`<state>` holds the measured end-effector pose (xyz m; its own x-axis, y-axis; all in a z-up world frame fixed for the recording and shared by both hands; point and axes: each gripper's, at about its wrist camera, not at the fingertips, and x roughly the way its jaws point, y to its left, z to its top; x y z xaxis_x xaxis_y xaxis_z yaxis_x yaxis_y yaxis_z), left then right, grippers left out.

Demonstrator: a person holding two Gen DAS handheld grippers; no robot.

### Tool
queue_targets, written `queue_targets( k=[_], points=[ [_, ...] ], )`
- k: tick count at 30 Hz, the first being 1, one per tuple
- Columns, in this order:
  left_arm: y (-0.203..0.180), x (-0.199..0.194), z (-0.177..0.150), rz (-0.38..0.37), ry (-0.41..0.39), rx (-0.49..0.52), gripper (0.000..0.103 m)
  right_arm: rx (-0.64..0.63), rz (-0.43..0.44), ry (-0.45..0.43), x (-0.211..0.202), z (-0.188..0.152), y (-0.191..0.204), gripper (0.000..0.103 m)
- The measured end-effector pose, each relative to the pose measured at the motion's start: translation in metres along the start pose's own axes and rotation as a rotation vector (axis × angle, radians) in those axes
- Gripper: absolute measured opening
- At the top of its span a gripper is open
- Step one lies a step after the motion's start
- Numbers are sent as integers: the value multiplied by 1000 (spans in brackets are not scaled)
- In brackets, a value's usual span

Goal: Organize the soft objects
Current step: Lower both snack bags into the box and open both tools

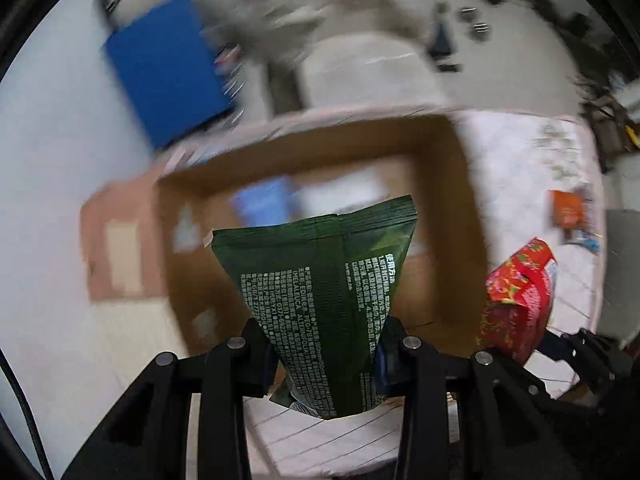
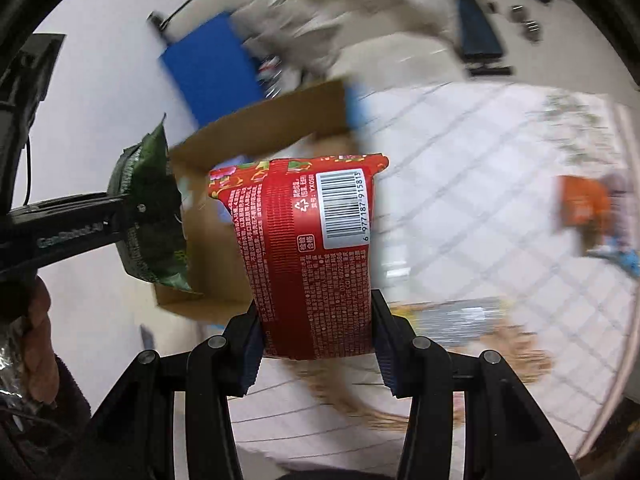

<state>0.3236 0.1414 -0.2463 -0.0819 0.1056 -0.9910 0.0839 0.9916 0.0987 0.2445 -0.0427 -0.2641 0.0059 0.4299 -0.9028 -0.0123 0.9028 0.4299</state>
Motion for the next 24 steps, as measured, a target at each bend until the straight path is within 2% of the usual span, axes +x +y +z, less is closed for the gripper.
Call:
queue_targets(
  k=[2,4,8,13,17,20,21,22,24],
  points=[
    [33,29,-5,-6,68,-67,34,-13,19,44,35,-1,33,50],
    [55,55,-8,-10,123,-99,34,-30,1,69,65,0,56,50],
    [77,88,-12,-25,188,-106,34,-73,-28,123,110,0,98,50],
    [84,115,-15,-55,240,-104,34,-96,-63,161,142,1,120,50],
    [80,132,-16,-72,279,-86,35,-102,-89,196,159,9,114,50],
    [78,135,-17,-97,310,-109,38,-95,-106,236,176,16,115,52],
    [80,137,-18,-106,316,-118,41,-92,-97,241,178,18,117,57],
    [82,137,-19,-108,314,-123,41,-96,-95,251,181,19,118,76],
    [85,134,-19,-104,299,-128,46,-107,-114,241,180,21,120,97]
  ],
)
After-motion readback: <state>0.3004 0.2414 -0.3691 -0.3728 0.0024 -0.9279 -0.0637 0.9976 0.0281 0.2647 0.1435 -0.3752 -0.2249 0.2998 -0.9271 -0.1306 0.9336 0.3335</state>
